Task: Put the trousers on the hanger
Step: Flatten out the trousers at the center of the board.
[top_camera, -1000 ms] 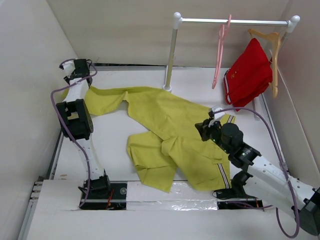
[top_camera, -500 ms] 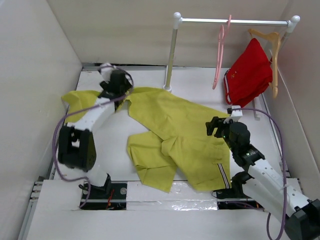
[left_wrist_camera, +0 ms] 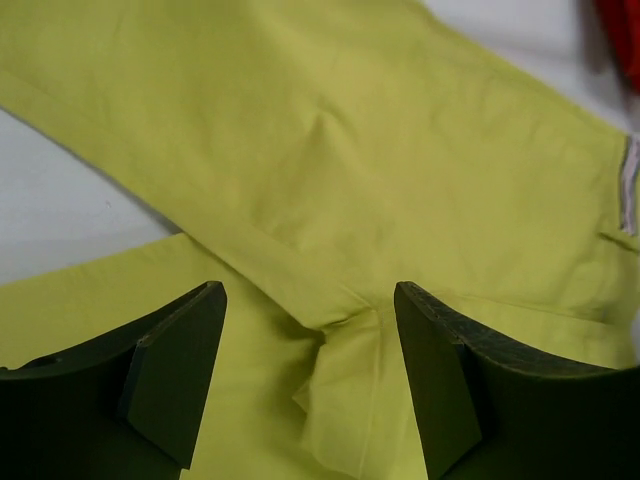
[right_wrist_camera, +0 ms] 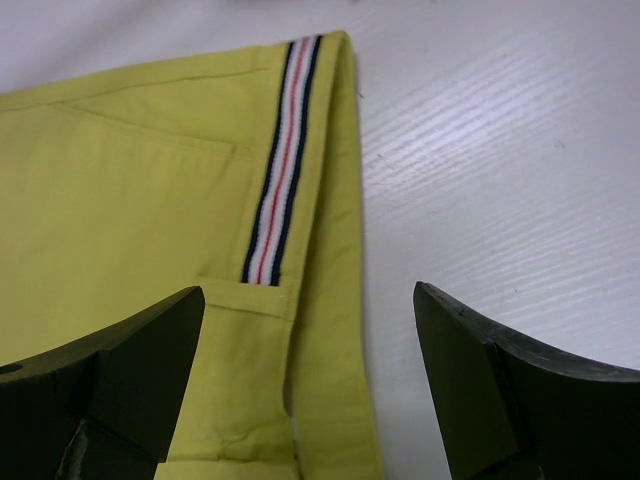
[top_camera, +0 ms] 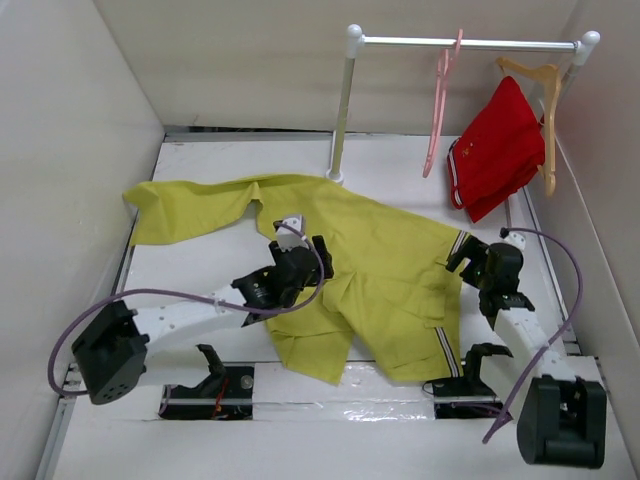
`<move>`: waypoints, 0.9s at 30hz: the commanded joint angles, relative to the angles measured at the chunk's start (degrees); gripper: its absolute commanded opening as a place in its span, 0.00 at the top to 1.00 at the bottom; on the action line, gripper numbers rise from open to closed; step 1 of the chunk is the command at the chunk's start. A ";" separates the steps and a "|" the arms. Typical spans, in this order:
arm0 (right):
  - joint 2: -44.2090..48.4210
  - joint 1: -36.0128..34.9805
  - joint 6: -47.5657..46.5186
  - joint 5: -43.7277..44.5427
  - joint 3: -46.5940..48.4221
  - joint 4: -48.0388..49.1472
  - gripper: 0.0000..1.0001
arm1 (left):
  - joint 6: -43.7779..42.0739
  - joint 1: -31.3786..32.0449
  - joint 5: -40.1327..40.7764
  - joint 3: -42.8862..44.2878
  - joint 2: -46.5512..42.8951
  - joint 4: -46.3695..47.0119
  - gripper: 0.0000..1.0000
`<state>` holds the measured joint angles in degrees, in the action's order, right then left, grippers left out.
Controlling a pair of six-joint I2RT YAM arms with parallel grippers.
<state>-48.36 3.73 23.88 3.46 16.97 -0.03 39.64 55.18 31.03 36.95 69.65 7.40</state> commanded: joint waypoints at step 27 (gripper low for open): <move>-10.80 14.38 0.29 -5.96 10.44 4.34 1.00 | -5.80 -3.06 4.31 -17.17 -25.70 4.38 0.34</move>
<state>-63.79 15.90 25.19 -11.75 24.03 2.74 35.79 52.77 37.36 20.45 44.88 8.01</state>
